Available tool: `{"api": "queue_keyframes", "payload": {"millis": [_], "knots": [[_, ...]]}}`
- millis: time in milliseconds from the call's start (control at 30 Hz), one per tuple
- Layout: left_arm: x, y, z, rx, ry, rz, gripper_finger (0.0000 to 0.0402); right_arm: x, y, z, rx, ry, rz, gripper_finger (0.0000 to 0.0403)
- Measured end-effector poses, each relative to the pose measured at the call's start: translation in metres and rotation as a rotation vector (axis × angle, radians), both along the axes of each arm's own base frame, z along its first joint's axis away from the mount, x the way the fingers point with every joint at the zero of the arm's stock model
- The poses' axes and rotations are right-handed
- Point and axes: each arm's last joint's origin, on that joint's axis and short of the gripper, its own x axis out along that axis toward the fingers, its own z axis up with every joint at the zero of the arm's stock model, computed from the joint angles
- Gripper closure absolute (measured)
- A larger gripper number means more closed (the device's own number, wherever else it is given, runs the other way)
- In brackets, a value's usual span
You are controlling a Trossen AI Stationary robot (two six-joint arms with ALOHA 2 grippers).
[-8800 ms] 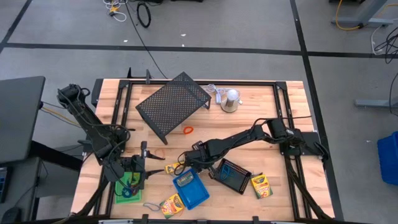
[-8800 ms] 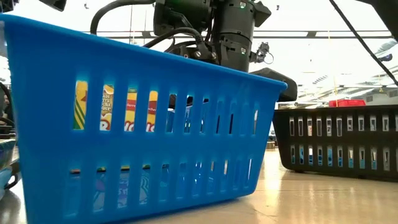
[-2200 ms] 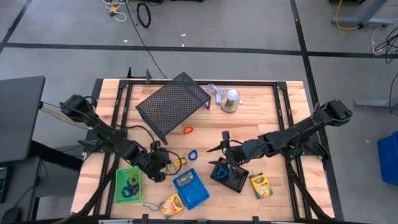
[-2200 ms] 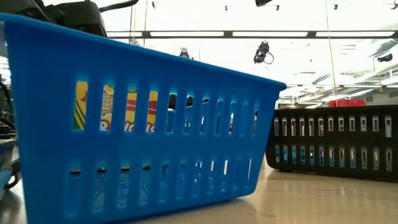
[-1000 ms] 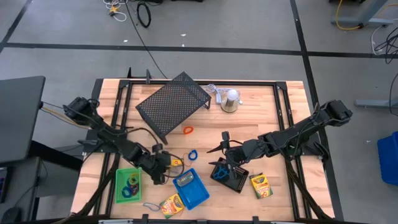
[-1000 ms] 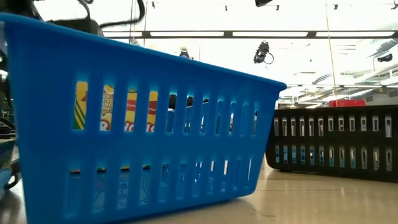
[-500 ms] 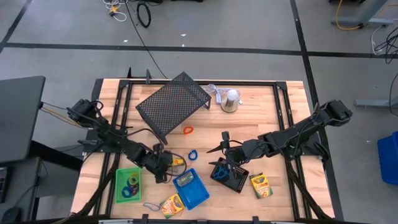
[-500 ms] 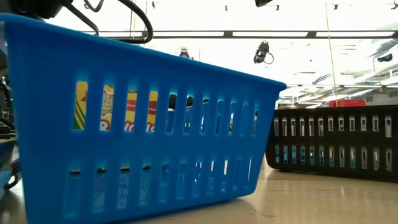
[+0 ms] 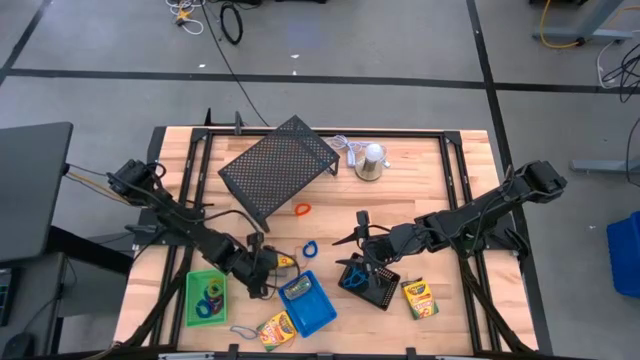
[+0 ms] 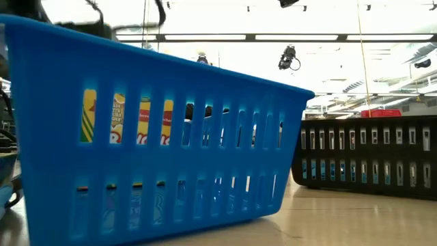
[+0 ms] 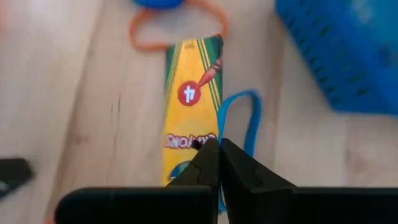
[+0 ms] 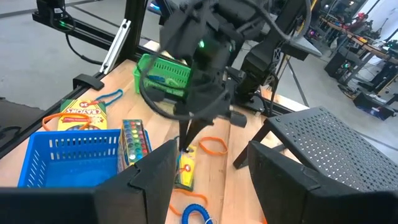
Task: Pick & Place Office Desk Supplies
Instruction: Put the blue rubber band into the black bin
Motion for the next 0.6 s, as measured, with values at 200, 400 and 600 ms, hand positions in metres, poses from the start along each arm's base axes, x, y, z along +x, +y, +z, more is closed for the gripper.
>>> {"api": "queue_keyframes", "payload": {"millis": [200,400,600], "knots": [[0.001,-0.009,0.014,0.056,0.009,0.004,0.0399,0.0,0.0,0.0,-0.002,0.004,0.0,0.0197],[-0.004,-0.007,0.013,0.062,0.058,0.006,0.0399,0.0,0.0,-0.001,0.007,0.012,-0.003,0.0197],[-0.004,-0.008,0.012,0.041,0.071,0.006,0.0394,0.0,0.0,-0.001,0.007,0.012,-0.003,0.0197]]}}
